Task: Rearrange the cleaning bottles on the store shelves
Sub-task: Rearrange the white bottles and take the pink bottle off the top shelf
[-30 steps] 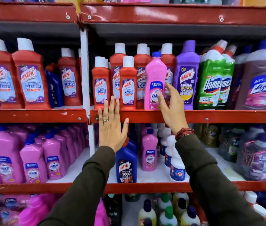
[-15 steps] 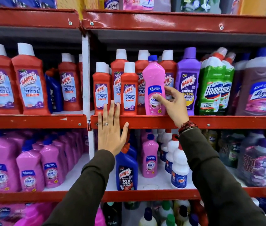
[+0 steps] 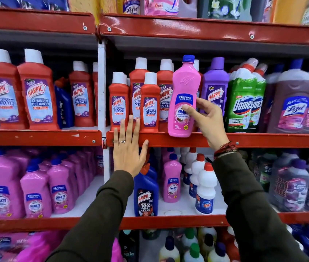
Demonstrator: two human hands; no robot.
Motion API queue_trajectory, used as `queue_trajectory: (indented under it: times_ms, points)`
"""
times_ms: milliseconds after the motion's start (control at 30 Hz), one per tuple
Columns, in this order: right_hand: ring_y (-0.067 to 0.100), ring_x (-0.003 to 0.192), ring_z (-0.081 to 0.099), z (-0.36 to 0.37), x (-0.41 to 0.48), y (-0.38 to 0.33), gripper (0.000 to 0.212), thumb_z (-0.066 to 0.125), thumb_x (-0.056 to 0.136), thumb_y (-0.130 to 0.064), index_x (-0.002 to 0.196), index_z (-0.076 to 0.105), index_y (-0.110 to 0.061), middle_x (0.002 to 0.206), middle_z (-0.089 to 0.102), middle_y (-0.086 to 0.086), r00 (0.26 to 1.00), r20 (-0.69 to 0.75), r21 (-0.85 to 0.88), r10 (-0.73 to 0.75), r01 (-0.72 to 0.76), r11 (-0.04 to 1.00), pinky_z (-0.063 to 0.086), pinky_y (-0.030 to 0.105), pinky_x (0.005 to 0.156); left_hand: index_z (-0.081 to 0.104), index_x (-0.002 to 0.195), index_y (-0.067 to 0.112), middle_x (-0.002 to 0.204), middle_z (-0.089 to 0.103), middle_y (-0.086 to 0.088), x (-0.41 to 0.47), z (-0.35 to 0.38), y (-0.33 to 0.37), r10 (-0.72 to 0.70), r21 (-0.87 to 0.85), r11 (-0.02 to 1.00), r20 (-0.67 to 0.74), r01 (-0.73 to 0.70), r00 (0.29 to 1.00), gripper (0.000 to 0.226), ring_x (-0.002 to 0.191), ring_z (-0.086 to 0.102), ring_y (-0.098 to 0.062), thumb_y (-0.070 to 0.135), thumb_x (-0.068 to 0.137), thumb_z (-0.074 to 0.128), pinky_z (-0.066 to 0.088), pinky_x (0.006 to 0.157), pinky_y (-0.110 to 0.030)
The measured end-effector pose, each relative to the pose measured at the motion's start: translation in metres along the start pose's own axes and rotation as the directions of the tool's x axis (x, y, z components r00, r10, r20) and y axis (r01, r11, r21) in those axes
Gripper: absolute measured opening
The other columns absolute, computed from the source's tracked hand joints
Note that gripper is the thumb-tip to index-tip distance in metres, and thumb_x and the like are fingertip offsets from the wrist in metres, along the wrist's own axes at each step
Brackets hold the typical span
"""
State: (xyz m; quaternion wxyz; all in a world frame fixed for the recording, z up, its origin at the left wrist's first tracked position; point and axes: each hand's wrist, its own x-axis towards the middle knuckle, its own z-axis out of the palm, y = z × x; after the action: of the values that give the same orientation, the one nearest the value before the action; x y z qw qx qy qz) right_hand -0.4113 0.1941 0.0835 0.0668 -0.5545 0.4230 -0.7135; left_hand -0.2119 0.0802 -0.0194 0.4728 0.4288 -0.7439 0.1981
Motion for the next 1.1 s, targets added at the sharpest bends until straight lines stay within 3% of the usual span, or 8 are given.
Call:
queue_trajectory:
  times_ms: [233, 367, 533, 667, 967, 1100]
  points:
    - [0.021, 0.108, 0.074, -0.006, -0.048, 0.008, 0.032, 0.079, 0.087, -0.021, 0.118, 0.069, -0.021, 0.115, 0.077, 0.002, 0.997, 0.051, 0.018, 0.062, -0.063, 0.998, 0.062, 0.032, 0.082, 0.007, 0.157, 0.016, 0.166, 0.001, -0.001, -0.036, 0.001, -0.002, -0.039, -0.053, 0.998, -0.002, 0.039, 0.999, 0.068, 0.154, -0.003, -0.021, 0.041, 0.100, 0.034, 0.004, 0.127, -0.046]
    - [0.017, 0.102, 0.076, -0.007, -0.083, 0.035, 0.042, 0.080, 0.086, -0.018, 0.126, 0.067, -0.016, 0.119, 0.076, 0.003, 0.985, 0.082, 0.051, 0.152, -0.157, 0.986, 0.061, 0.030, 0.079, 0.008, 0.157, 0.013, 0.166, 0.000, -0.001, -0.072, 0.010, -0.007, -0.074, -0.072, 0.994, 0.051, 0.077, 0.996, 0.069, 0.154, -0.004, -0.020, 0.039, 0.099, 0.036, 0.007, 0.126, -0.046]
    - [0.019, 0.103, 0.077, -0.007, -0.122, 0.073, 0.045, 0.079, 0.087, -0.013, 0.130, 0.064, -0.010, 0.119, 0.077, 0.005, 0.963, 0.099, 0.056, 0.250, -0.256, 0.965, 0.063, 0.031, 0.083, 0.014, 0.156, 0.013, 0.166, 0.005, -0.002, -0.119, 0.028, -0.017, -0.085, -0.082, 0.992, 0.139, 0.097, 0.987, 0.069, 0.154, 0.000, -0.021, 0.038, 0.098, 0.041, 0.002, 0.127, -0.041]
    - [0.021, 0.107, 0.076, -0.008, -0.145, 0.106, 0.048, 0.077, 0.087, -0.009, 0.132, 0.061, -0.007, 0.124, 0.073, 0.011, 0.947, 0.100, 0.027, 0.305, -0.309, 0.951, 0.063, 0.035, 0.089, 0.012, 0.156, 0.015, 0.166, 0.005, 0.000, -0.149, 0.046, -0.024, -0.093, -0.095, 0.988, 0.253, 0.120, 0.963, 0.069, 0.154, 0.000, -0.019, 0.043, 0.098, 0.037, 0.006, 0.126, -0.043]
    - [-0.005, 0.094, 0.074, -0.007, -0.172, 0.156, 0.043, 0.073, 0.089, -0.001, 0.129, 0.058, -0.010, 0.114, 0.072, -0.003, 0.906, 0.089, -0.058, 0.413, -0.409, 0.911, 0.059, 0.015, 0.077, 0.015, 0.155, 0.013, 0.163, 0.018, -0.005, -0.190, 0.083, -0.036, -0.139, -0.080, 0.975, 0.508, 0.207, 0.850, 0.081, 0.154, 0.006, -0.022, 0.063, 0.092, 0.025, 0.006, 0.127, -0.043]
    - [-0.009, 0.092, 0.072, -0.006, -0.176, 0.174, 0.044, 0.073, 0.090, -0.006, 0.130, 0.057, -0.011, 0.113, 0.070, -0.006, 0.886, 0.071, -0.092, 0.457, -0.451, 0.888, 0.058, 0.013, 0.073, 0.028, 0.151, 0.012, 0.157, 0.034, -0.007, -0.196, 0.092, -0.039, -0.143, -0.003, 0.986, 0.519, 0.169, 0.843, 0.081, 0.151, 0.018, -0.027, 0.066, 0.091, 0.028, 0.014, 0.126, -0.044]
